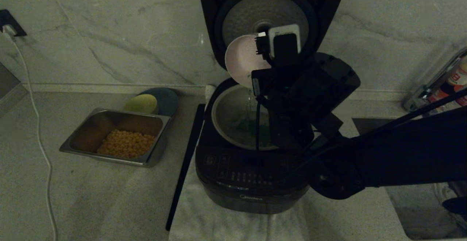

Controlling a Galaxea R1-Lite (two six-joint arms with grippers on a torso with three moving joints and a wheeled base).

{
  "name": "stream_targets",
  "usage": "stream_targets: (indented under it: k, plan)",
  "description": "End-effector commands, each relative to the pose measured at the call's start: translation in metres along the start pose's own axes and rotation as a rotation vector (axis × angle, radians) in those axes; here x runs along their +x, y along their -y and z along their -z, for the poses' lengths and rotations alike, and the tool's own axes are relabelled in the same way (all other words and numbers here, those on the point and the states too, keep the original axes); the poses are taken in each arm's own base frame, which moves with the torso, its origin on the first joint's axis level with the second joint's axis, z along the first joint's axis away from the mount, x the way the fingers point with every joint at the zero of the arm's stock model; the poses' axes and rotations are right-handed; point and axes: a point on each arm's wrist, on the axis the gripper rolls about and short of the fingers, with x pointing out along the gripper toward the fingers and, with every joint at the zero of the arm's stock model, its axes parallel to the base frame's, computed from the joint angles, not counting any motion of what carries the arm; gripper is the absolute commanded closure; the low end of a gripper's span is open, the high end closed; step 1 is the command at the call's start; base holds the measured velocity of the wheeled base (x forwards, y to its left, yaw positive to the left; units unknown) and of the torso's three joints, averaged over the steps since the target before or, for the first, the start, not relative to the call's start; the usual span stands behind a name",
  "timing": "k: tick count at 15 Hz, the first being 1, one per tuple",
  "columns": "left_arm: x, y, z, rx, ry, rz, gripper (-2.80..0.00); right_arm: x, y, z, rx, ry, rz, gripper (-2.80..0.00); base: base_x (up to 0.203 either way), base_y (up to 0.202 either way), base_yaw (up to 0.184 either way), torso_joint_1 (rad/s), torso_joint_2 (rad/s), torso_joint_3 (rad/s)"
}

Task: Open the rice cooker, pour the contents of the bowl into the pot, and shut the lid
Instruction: Pour the water from the bowl into the rice cooker

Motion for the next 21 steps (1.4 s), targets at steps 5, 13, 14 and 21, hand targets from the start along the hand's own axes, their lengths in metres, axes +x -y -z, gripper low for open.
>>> stream_targets:
  k: [5, 13, 14, 21]
  plan:
    - [0.000, 0.000, 0.000, 0.000, 0.000, 0.000, 0.00, -0.007, -0.005, 0.009, 0.013, 0.017, -0.006, 0.00, 0.000, 0.000, 0.000, 0.000, 0.00, 0.000]
    - [0.000, 0.000, 0.000, 0.000, 0.000, 0.000, 0.00, -0.006, 0.002, -0.008, -0.045, -0.034, -0.012, 0.00, 0.000, 0.000, 0.000, 0.000, 0.00, 0.000]
    - [0.000, 0.000, 0.000, 0.000, 0.000, 0.000, 0.00, -0.006, 0.006, -0.014, -0.065, -0.065, -0.022, 0.00, 0.000, 0.000, 0.000, 0.000, 0.00, 0.000]
    - [0.000, 0.000, 0.000, 0.000, 0.000, 0.000, 0.00, -0.026, 0.066, -0.069, -0.104, -0.489, -0.145, 0.00, 0.000, 0.000, 0.000, 0.000, 0.00, 0.000]
